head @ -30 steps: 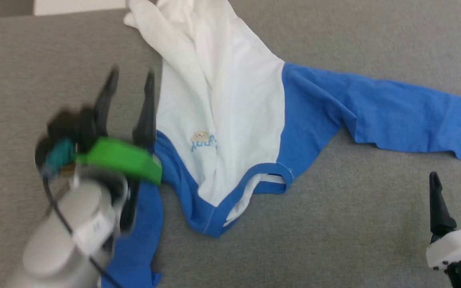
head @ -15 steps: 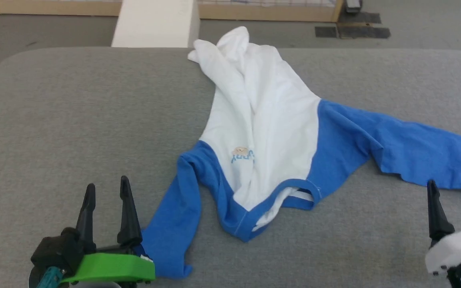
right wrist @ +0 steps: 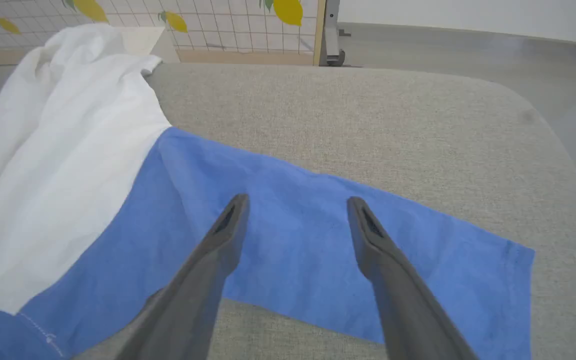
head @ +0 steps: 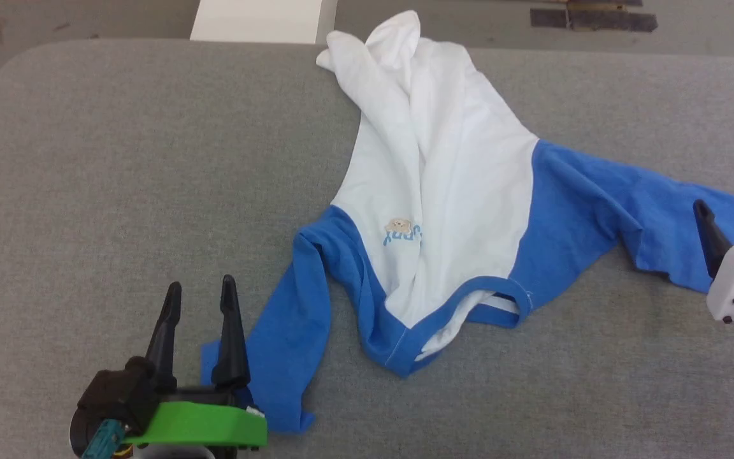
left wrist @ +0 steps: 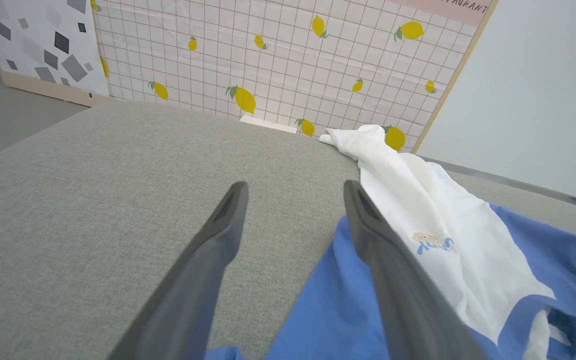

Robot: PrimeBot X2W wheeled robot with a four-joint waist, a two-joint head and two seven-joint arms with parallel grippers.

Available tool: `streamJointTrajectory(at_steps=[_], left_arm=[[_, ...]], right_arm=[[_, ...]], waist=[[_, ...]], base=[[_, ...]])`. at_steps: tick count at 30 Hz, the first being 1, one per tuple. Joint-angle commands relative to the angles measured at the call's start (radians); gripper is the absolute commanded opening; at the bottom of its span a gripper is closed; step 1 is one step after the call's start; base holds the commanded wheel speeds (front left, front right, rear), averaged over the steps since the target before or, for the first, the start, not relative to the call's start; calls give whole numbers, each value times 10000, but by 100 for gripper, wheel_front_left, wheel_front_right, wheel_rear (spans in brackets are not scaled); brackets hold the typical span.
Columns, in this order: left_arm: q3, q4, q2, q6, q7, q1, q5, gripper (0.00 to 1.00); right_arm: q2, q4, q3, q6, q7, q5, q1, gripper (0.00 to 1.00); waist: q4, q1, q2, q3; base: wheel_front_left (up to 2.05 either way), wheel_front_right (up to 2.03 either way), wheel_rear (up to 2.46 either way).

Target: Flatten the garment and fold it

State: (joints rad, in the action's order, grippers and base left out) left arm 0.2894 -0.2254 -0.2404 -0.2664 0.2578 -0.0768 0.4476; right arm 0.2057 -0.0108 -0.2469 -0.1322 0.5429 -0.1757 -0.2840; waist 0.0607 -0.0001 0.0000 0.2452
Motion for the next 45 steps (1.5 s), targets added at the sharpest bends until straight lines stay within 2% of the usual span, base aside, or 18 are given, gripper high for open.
streamJointTrajectory(at_steps=[1, 5, 11, 12, 13, 19, 23, 27, 32, 37, 39, 45], left_arm=[[-5, 79, 109, 102, 39, 260, -164, 100], [-26, 208, 291, 307, 39, 466, -281, 100], [-73, 485, 501, 586, 39, 624, -385, 100], [-89, 522, 528, 618, 39, 631, -396, 100], [-110, 568, 558, 655, 39, 634, -410, 100], [-326, 747, 611, 798, 39, 503, -446, 100], [-350, 809, 637, 929, 39, 486, -457, 100], [-268, 839, 654, 1047, 39, 518, -485, 100], [-179, 881, 565, 1097, 4, 628, -565, 100], [-140, 900, 511, 1101, -43, 719, -586, 100], [-107, 938, 516, 1097, -62, 733, -582, 100], [10, 1060, 553, 1182, -71, 742, -512, 100]], right_arm=[[163, -311, 39, 15, 351, 36, -206, 100], [395, -1300, -89, 15, 1718, 174, -412, 100], [552, -2158, -210, 15, 2861, 307, -215, 100], [523, -2220, -276, 15, 2960, 318, -166, 29], [493, -2248, -342, 15, 2978, 338, -126, 0], [532, -1956, -828, 15, 2284, 679, -215, 0], [1153, -1816, -1418, 15, 1909, 1165, -114, 0], [1904, -1957, -2634, 15, 1550, 1770, 238, 0], [2744, -2286, -4108, 15, 429, 3083, 748, 0], [2747, -2858, -4674, 15, -556, 3993, 643, 0], [2535, -3085, -4422, 15, -816, 4003, 444, 100], [1719, -2818, -3418, 15, -1293, 2852, -420, 100]], waist=[[157, 1, 0, 462], [322, 1, 0, 769], [544, 1, 0, 880], [561, 1, 0, 866], [572, 1, 0, 833], [354, 1, 0, 471], [226, 1, 0, 324], [242, 1, 0, 444], [403, 1, 0, 796], [464, 1, 0, 922], [425, 1, 0, 860], [319, 1, 0, 376]], base=[[0, 0, 0], [0, 0, 0], [0, 0, 0], [0, 0, 0], [0, 0, 0], [0, 0, 0], [0, 0, 0], [0, 0, 0], [0, 0, 0], [0, 0, 0], [0, 0, 0], [0, 0, 0]])
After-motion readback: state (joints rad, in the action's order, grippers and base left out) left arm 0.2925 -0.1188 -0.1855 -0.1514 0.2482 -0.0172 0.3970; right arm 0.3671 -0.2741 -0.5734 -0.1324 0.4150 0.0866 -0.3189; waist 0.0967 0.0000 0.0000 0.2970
